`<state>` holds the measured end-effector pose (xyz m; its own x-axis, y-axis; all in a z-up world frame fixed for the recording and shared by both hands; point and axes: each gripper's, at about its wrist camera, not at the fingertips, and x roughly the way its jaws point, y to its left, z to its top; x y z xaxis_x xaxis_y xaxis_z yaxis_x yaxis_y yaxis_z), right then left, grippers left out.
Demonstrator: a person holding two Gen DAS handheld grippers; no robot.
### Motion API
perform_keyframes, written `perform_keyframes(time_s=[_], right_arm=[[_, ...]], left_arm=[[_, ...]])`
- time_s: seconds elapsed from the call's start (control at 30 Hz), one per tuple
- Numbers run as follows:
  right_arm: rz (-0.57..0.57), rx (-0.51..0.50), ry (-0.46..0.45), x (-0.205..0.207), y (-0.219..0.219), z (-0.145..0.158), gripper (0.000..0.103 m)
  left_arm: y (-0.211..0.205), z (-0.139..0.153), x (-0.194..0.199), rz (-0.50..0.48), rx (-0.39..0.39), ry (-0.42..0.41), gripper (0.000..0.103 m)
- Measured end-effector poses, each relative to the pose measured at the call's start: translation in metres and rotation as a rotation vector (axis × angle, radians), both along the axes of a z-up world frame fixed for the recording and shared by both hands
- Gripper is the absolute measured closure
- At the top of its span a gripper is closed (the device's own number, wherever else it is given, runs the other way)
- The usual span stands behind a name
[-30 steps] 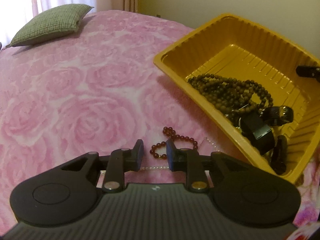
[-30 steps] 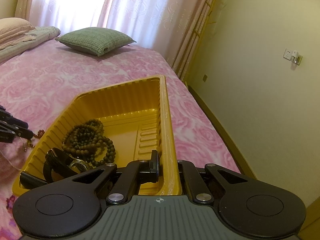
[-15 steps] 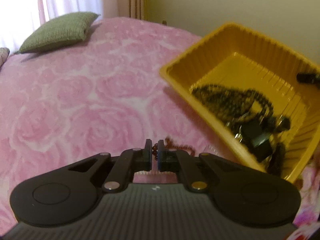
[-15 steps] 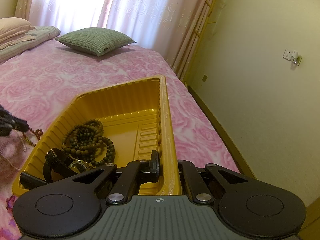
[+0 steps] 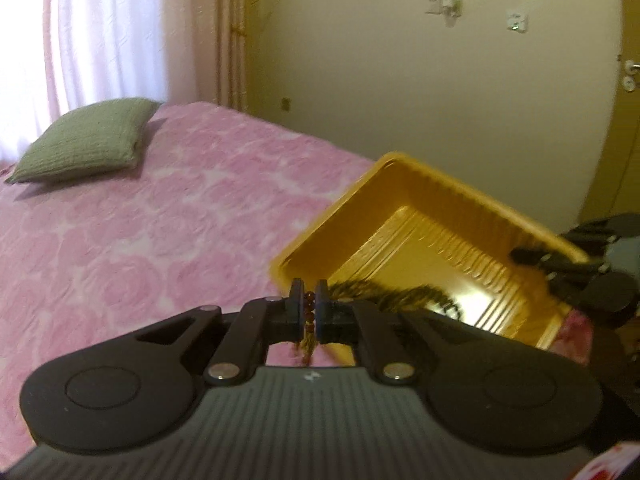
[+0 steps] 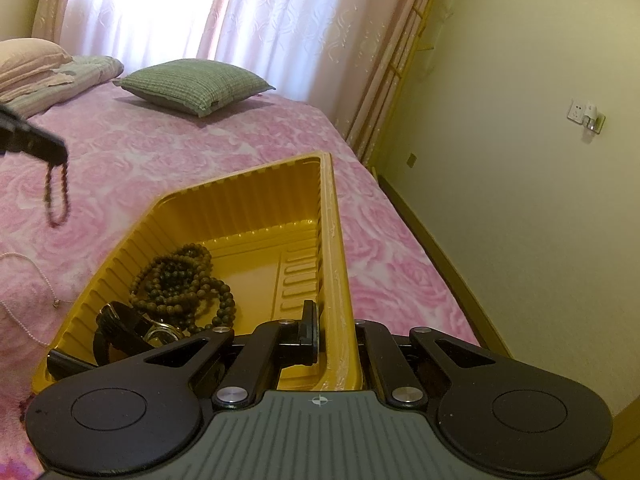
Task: Organize jewelry
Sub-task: 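Carry the red-brown bracelet into the yellow tray and open the left gripper, then move the left gripper to the pearl necklace and grasp it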
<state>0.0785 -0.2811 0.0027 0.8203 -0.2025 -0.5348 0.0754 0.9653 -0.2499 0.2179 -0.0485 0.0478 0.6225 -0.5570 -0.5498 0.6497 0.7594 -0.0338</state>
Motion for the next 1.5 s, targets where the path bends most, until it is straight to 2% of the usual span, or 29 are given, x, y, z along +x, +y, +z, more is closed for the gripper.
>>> perform_keyframes(time_s=[0.2, 0.5, 0.6, 0.67, 0.87, 1.1, 1.3, 1.5], right_arm=[[0.002, 0.006, 0.000, -0.001, -0.001, 0.001, 0.099], [0.001, 0.005, 0.001, -0.001, 0.000, 0.001, 0.099], [0.002, 0.006, 0.003, -0.001, 0.000, 0.001, 0.099], [0.000, 0.006, 0.005, -0.001, -0.001, 0.001, 0.099], [-0.003, 0.008, 0.009, 0.002, -0.001, -0.001, 0.099], [-0.001, 0.001, 0.007, 0.003, 0.000, -0.001, 0.099], [-0.001, 0.002, 0.009, 0.003, 0.000, -0.001, 0.099], [-0.001, -0.005, 0.012, 0.002, 0.000, -0.002, 0.099]], left_arm=[[-0.032, 0.008, -0.010, -0.080, -0.040, 0.015, 0.099], [-0.084, 0.002, -0.012, -0.173, -0.063, 0.043, 0.099], [-0.090, -0.003, -0.011, -0.177, -0.061, 0.054, 0.096], [-0.088, -0.006, -0.011, -0.165, -0.055, 0.055, 0.088], [-0.054, -0.010, -0.007, -0.096, -0.042, 0.050, 0.086], [0.008, -0.022, -0.002, 0.046, -0.023, 0.076, 0.086], [0.064, -0.039, -0.003, 0.182, 0.038, 0.067, 0.085], [0.105, -0.061, -0.004, 0.289, 0.078, 0.100, 0.085]])
